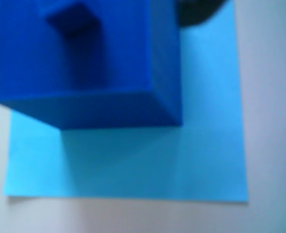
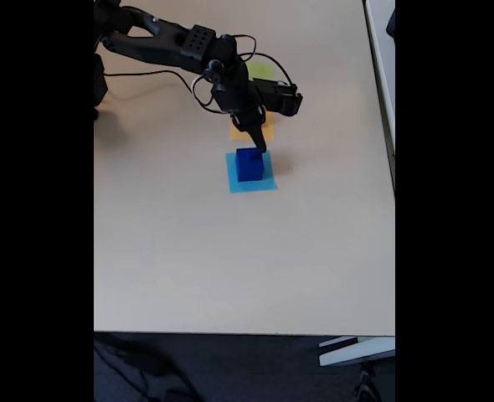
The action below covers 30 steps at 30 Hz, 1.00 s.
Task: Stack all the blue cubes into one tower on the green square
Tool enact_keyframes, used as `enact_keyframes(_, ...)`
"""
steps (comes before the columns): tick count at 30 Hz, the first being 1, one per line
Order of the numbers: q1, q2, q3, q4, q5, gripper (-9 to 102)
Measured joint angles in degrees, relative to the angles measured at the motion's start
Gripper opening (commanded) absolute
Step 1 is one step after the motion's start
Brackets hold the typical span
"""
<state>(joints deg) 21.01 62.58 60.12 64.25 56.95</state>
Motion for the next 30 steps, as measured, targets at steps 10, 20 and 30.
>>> enact_keyframes(10, 1.6, 0.1, 0.5, 0.8, -1.1, 19)
enact_keyframes(20, 1.9, 0.1, 0.5, 1.2, -1.2, 18)
enact_keyframes(30, 2.5, 0.1, 0.5, 1.6, -1.2, 17)
